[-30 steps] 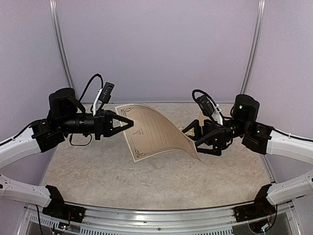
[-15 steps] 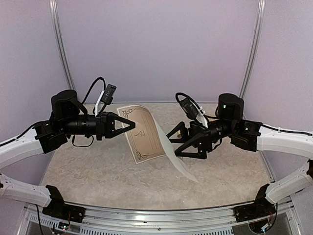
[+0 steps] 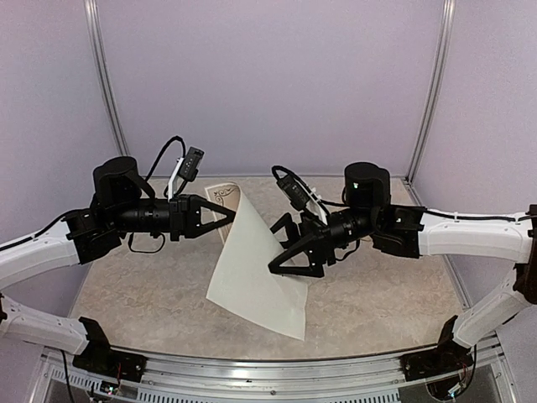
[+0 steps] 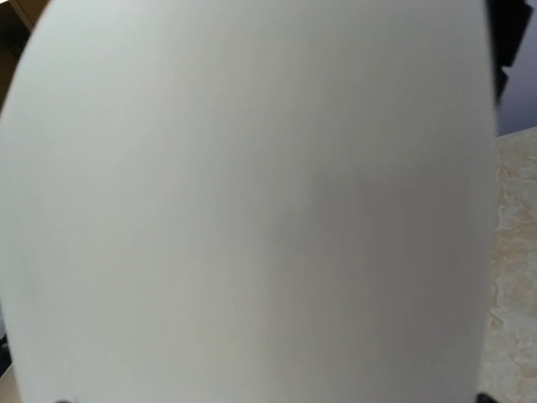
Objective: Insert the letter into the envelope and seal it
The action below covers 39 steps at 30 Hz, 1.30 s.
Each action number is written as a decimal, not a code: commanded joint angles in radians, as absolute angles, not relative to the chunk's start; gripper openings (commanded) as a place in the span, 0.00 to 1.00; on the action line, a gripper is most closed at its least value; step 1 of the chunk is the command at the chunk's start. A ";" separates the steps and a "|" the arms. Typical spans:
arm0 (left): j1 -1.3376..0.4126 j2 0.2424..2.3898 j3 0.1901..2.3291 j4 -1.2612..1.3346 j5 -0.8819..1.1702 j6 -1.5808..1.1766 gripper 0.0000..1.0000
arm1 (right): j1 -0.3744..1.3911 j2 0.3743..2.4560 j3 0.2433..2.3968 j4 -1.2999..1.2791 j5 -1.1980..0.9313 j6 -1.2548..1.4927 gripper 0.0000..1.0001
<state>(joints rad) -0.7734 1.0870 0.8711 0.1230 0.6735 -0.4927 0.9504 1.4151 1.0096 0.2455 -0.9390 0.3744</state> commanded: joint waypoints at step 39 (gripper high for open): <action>-0.766 1.195 0.856 0.204 0.660 -0.612 0.00 | 1.046 1.536 1.099 0.288 -0.750 0.339 1.00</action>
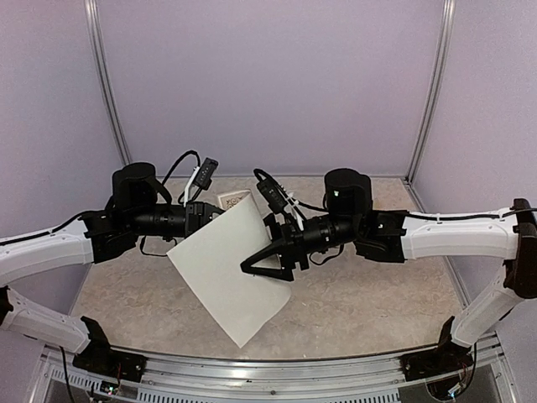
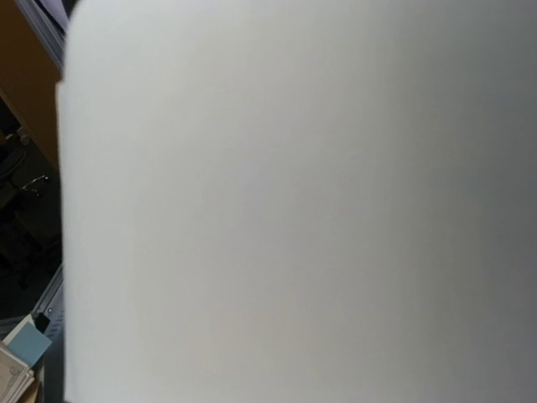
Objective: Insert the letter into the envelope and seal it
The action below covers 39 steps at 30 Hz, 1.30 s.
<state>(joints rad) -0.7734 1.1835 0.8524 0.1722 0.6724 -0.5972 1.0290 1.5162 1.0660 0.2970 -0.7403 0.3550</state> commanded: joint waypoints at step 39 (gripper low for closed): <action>-0.752 1.076 0.778 0.136 0.704 -0.501 0.00 | 0.990 1.443 0.908 0.628 -0.585 0.599 0.50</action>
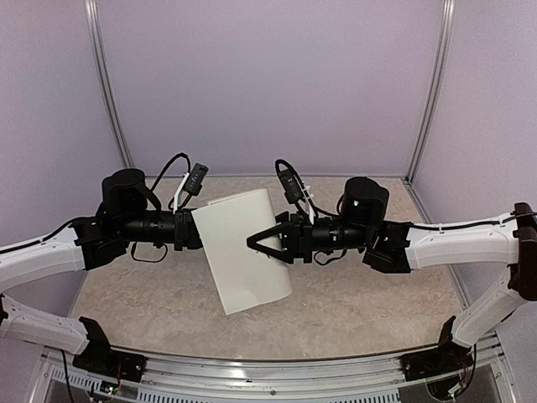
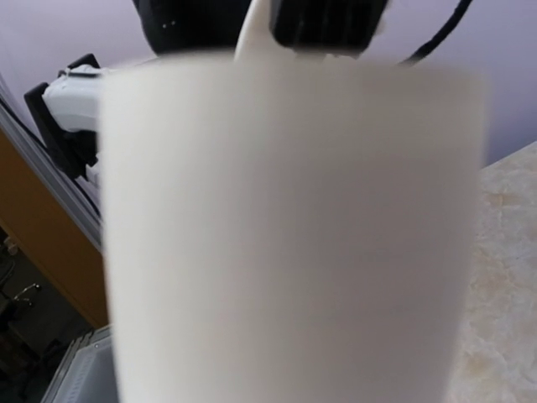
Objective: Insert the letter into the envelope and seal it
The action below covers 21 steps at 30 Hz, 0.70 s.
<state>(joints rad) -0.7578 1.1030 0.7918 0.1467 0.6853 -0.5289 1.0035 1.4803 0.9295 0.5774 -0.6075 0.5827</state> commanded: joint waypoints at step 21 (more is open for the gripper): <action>-0.752 1.062 0.784 0.103 0.707 -0.496 0.00 | 0.960 1.444 0.878 0.642 -0.634 0.621 0.41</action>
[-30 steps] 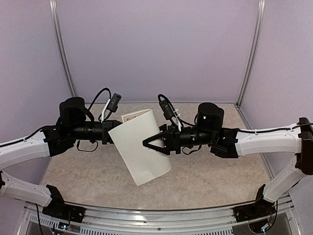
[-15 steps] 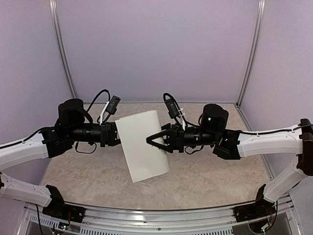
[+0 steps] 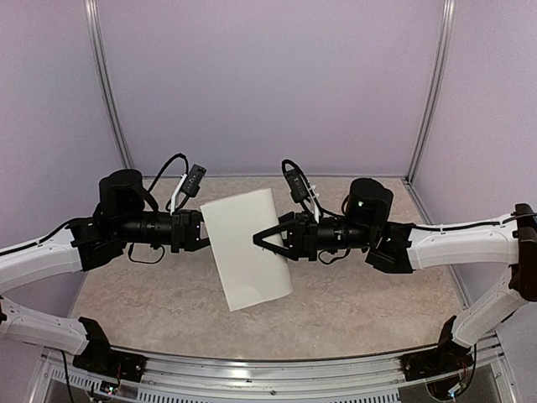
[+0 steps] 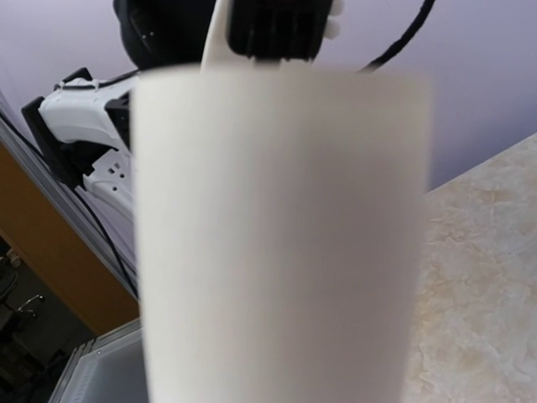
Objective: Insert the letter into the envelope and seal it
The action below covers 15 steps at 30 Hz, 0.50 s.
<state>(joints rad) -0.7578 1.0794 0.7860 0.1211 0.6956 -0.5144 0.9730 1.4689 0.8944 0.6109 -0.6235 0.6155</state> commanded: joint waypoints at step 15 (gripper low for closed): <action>-0.752 1.062 0.790 0.093 0.712 -0.492 0.00 | 0.941 1.446 0.858 0.672 -0.668 0.640 0.36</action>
<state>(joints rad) -0.7578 1.0779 0.7860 0.0959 0.6964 -0.5102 0.9558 1.4685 0.8719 0.6346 -0.6514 0.6315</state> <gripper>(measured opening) 0.003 0.368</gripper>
